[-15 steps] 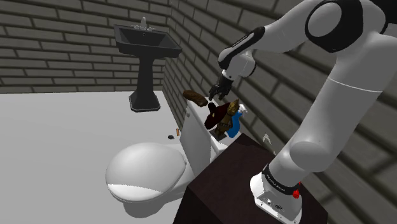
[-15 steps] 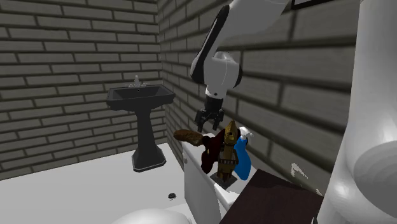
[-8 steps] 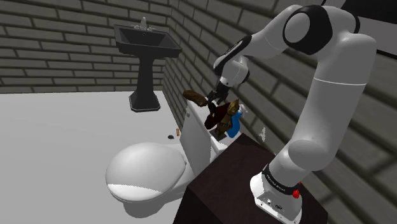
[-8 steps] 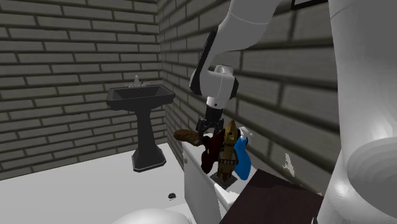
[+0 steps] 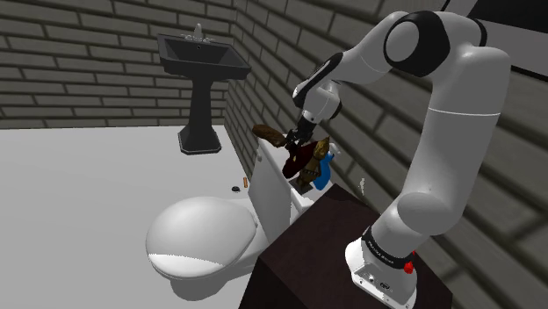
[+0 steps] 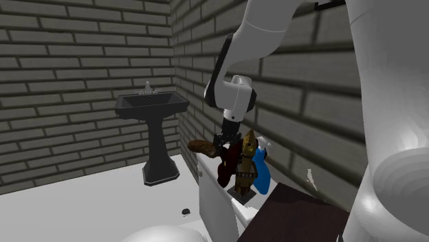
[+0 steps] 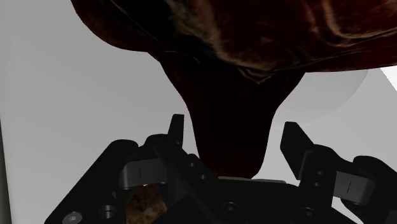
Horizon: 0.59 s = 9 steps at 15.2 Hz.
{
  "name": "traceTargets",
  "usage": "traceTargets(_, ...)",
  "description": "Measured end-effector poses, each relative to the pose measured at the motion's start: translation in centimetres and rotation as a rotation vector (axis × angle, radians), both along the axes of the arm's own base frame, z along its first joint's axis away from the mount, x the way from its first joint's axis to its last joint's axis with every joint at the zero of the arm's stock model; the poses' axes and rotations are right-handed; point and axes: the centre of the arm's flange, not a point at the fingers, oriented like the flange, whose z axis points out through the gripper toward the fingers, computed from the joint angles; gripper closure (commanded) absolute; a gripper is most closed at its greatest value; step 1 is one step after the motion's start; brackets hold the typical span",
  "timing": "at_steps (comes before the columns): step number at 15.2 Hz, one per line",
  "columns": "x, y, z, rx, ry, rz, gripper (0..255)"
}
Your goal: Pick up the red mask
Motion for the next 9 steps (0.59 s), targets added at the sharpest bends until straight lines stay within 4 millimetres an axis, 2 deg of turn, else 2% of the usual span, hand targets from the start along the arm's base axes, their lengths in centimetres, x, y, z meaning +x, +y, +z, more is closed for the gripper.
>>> traceTargets(6, 0.03, 0.00, -0.02, 0.000, 0.000, 0.000, 255)
traceTargets(9, 0.02, 0.02, 0.94, 0.001, 0.002, 0.001, 255)
